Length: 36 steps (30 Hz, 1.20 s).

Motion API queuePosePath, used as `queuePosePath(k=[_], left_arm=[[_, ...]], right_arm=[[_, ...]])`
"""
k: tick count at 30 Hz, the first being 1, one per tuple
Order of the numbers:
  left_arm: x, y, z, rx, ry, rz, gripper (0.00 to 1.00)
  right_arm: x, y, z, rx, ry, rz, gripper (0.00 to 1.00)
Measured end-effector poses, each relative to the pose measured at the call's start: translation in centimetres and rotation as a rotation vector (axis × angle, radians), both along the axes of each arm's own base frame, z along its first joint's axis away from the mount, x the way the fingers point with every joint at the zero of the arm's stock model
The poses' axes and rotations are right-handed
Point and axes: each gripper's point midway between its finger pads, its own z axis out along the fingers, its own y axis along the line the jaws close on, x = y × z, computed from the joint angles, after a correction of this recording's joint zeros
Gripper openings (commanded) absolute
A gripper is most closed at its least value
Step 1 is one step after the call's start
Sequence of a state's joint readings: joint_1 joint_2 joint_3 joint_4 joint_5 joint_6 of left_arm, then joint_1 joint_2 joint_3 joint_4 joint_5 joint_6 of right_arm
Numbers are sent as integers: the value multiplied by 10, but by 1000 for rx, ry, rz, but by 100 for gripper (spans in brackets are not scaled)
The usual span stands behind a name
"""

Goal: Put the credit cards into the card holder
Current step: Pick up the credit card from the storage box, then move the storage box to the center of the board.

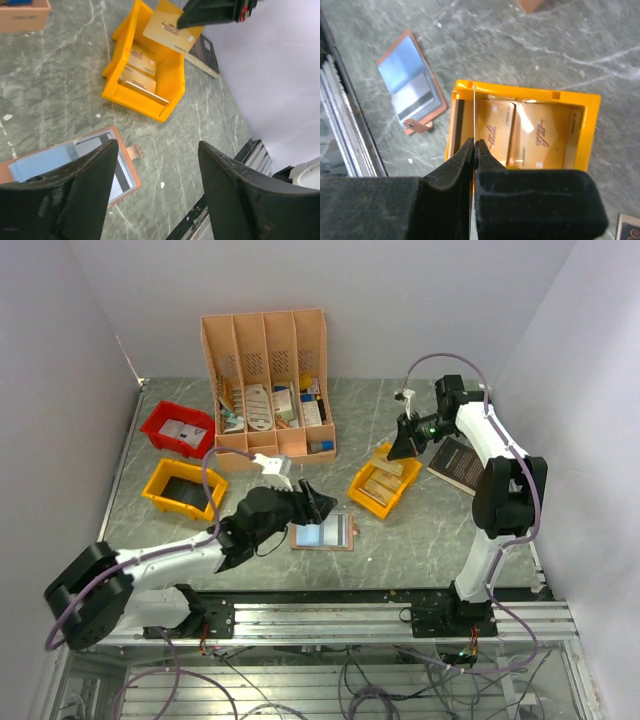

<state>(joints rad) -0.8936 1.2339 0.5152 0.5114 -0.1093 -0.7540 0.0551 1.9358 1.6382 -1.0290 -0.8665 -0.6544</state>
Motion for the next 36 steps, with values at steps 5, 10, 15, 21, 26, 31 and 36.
queuePosePath(k=[5,10,15,21,26,31,36], left_arm=[[0,32,16,-98,-38,58,87],[0,44,27,-232,-28,66,84],[-4,41,56,-409,-31,33,82],[-3,35,75,-556,0,16,79],[1,27,75,-626,66,-1,70],[5,17,80,-686,89,-33,69],[3,15,84,-699,54,-61,69]], right_arm=[[-11,15,26,154,48,-2,0],[-32,35,50,334,210,-98,0],[-36,47,72,478,479,-334,0],[-28,54,92,600,797,-554,0],[-22,57,108,674,895,-593,0],[-22,60,117,678,795,-522,0],[-19,59,130,598,346,-276,0]])
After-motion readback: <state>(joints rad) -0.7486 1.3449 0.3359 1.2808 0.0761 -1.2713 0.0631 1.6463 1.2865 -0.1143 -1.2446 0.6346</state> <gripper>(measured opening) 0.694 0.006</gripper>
